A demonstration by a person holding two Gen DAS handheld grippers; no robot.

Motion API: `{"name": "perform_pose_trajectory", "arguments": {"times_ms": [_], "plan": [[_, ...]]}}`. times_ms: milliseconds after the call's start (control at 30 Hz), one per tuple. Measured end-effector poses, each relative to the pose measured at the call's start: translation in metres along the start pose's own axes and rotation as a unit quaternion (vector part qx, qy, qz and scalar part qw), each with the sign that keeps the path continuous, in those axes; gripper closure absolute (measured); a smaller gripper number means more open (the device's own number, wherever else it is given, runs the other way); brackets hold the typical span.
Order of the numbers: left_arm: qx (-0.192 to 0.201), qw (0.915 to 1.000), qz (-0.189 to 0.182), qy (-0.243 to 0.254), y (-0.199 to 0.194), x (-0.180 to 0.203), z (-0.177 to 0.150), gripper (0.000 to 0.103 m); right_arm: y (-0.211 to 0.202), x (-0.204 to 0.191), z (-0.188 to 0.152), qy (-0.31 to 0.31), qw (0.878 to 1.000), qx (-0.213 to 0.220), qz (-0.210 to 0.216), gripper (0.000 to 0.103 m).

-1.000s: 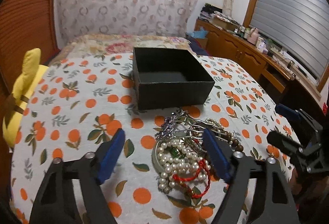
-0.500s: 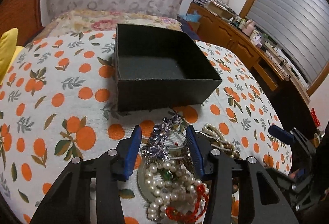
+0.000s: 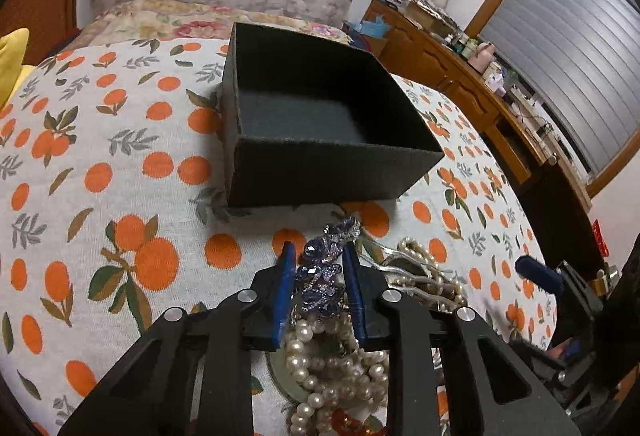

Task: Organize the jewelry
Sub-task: 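Lift the hairpin with the left gripper while the right gripper grasps a beaded chain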

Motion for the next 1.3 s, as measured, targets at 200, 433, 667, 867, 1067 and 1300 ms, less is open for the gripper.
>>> {"name": "perform_pose_trajectory", "arguments": {"times_ms": [200, 433, 667, 867, 1067, 1300], "plan": [[0.011, 0.9998, 0.015, 0.008, -0.008, 0.001, -0.003, 0.083, 0.001, 0.0, 0.0, -0.003, 1.0, -0.003, 0.001, 0.016], [0.063, 0.9966, 0.047, 0.024, -0.039, 0.009, -0.005, 0.083, 0.009, -0.006, -0.001, -0.015, 0.999, -0.025, 0.026, 0.023], [0.105, 0.9913, 0.075, 0.028, -0.066, 0.01, -0.014, 0.083, 0.015, -0.012, -0.001, -0.029, 0.998, -0.044, 0.03, 0.047], [0.12, 0.9888, 0.085, 0.026, -0.073, 0.009, -0.025, 0.083, 0.017, -0.007, 0.006, -0.026, 0.998, -0.047, 0.034, 0.052], [0.119, 0.9892, 0.082, 0.022, -0.071, 0.006, -0.029, 0.083, 0.027, -0.002, 0.017, -0.014, 0.997, -0.055, 0.047, 0.059], [0.117, 0.9896, 0.081, 0.023, -0.069, 0.006, -0.033, 0.083, 0.043, 0.002, 0.013, 0.005, 0.995, -0.08, 0.055, 0.087]]}}
Point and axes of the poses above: each gripper's, at about its wrist camera, not at the fingertips, and y roughly the way its jaws point, x to its right, z to its top, the point moved 3 cm from there along y, roughly the way its jaws point, and after that the axes turned 9 degrees about -x, right-handed, at the moved point
